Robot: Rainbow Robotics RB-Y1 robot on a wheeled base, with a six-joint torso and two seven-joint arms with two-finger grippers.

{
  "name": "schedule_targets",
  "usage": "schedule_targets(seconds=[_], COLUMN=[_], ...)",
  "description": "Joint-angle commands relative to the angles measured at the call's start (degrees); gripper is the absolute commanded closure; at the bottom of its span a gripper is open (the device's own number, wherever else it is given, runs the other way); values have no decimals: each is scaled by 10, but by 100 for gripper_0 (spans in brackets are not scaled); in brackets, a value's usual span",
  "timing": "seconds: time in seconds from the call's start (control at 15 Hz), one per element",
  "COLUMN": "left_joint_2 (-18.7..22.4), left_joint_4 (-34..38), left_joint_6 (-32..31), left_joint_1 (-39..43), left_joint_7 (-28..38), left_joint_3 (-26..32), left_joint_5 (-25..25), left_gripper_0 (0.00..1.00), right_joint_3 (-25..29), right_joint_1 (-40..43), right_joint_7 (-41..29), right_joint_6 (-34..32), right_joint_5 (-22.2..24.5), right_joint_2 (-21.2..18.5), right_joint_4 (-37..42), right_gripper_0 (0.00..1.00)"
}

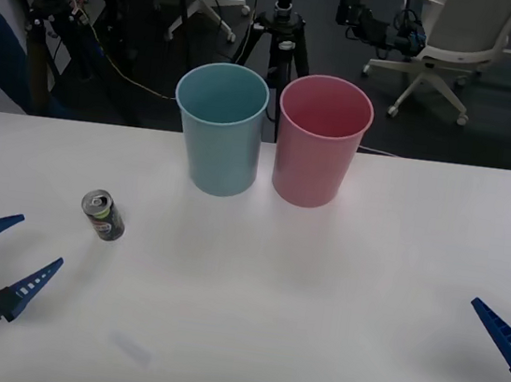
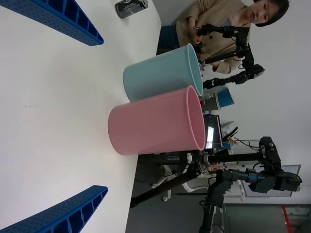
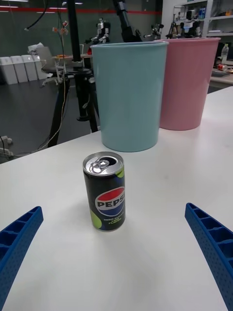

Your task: Grasp the object on the table and drop it into the matching bin: aluminum can to the light blue bin, PET bottle to the pink bin.

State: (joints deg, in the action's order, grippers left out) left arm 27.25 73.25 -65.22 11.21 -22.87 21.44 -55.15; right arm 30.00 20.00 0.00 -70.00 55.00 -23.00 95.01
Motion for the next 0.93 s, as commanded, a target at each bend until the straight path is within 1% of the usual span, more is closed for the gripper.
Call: schedule_targets(seconds=[0.07, 0.2, 0.27, 0.47, 0.73, 0.93], left_joint_2=[0, 0, 0, -2, -24, -47], left_joint_4=[-18, -56, -77, -132, -143, -144], left_joint_6=[12, 12, 12, 13, 64, 88], left_joint_1=[-12, -42, -58, -103, -131, -153], left_joint_7=[-10, -24, -41, -49, -57, -53], left_joint_3=[-15, -16, -17, -27, -44, -36], left_joint_5=[0, -7, -7, -9, -13, -46], left_gripper_0=[0, 0, 0, 0, 0, 0], right_joint_3=[0, 0, 0, 0, 0, 0], right_joint_1=[0, 0, 0, 0, 0, 0], right_joint_7=[0, 0, 0, 0, 0, 0], right_joint_6=[0, 0, 0, 0, 0, 0], right_joint_5=[0, 0, 0, 0, 0, 0], right_joint_2=[0, 0, 0, 0, 0, 0], right_joint_4=[0, 0, 0, 0, 0, 0], right_gripper_0=[0, 0, 0, 0, 0, 0])
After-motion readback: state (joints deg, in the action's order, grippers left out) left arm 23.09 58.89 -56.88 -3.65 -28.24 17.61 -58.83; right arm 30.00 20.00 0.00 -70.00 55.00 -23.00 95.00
